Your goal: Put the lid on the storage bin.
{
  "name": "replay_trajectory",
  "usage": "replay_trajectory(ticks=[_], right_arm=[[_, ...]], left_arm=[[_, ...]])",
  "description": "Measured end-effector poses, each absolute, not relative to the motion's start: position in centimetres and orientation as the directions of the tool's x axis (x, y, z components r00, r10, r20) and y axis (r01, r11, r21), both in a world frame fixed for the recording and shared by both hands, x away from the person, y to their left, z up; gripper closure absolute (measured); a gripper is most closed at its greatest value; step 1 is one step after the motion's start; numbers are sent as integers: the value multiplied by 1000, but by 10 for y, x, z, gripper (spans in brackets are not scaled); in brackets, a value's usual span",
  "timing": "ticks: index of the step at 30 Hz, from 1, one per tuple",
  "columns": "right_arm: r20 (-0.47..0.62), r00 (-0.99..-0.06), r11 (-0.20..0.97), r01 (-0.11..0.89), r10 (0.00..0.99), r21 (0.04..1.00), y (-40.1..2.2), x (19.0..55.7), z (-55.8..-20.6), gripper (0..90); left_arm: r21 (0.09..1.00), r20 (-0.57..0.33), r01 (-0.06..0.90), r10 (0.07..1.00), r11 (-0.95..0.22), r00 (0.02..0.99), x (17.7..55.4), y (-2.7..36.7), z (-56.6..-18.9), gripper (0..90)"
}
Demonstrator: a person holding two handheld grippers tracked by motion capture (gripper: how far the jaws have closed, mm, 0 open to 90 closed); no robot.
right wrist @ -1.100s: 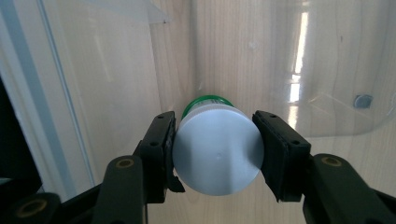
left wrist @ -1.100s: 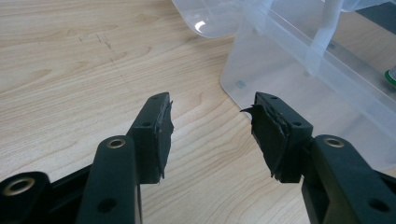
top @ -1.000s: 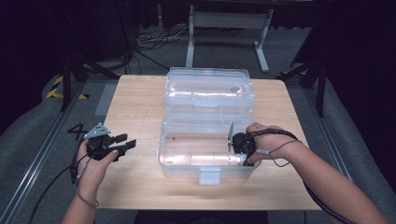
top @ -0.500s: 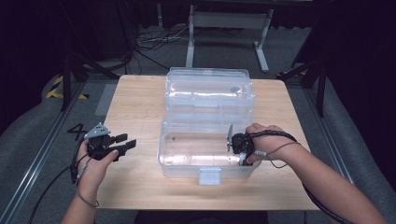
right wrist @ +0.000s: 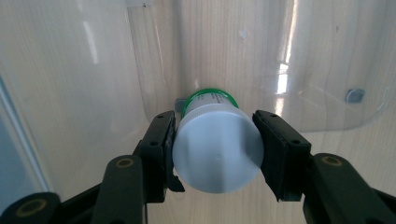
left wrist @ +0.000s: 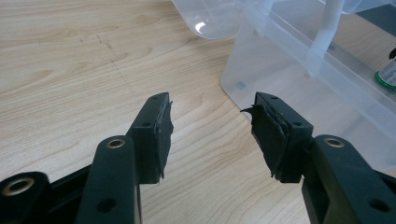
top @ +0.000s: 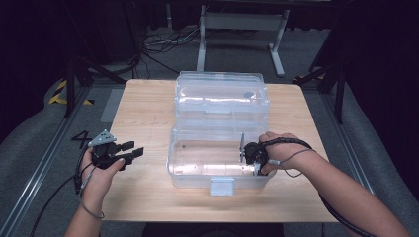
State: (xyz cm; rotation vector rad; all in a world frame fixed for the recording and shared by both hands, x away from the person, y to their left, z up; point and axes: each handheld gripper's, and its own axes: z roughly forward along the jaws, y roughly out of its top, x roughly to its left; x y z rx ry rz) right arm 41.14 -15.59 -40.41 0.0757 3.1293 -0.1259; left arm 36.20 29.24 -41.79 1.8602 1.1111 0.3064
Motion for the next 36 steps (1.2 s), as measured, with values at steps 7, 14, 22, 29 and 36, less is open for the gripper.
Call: replay_trajectory(ticks=[7,14,22,29,36], right_arm=[[-21,-999,997,39,38,-65,-157,411,-403,490],[-64,-997,998,49,47,-31,-161,409,-399,454],[-57,-996,996,71,74,58,-170,406,-382,418],[-86,-991,984,93,107,150,-178,399,-358,417],[-67,-986,959,132,154,253,-184,390,-342,445]], left_arm=[[804,-227,568,794,-173,564,362,292,-418,483],[806,-223,564,791,-179,569,364,290,-417,483],[812,-221,552,774,-192,593,370,280,-413,483],[822,-213,529,748,-210,628,373,268,-407,483],[822,-230,528,724,-213,650,376,261,-404,488]])
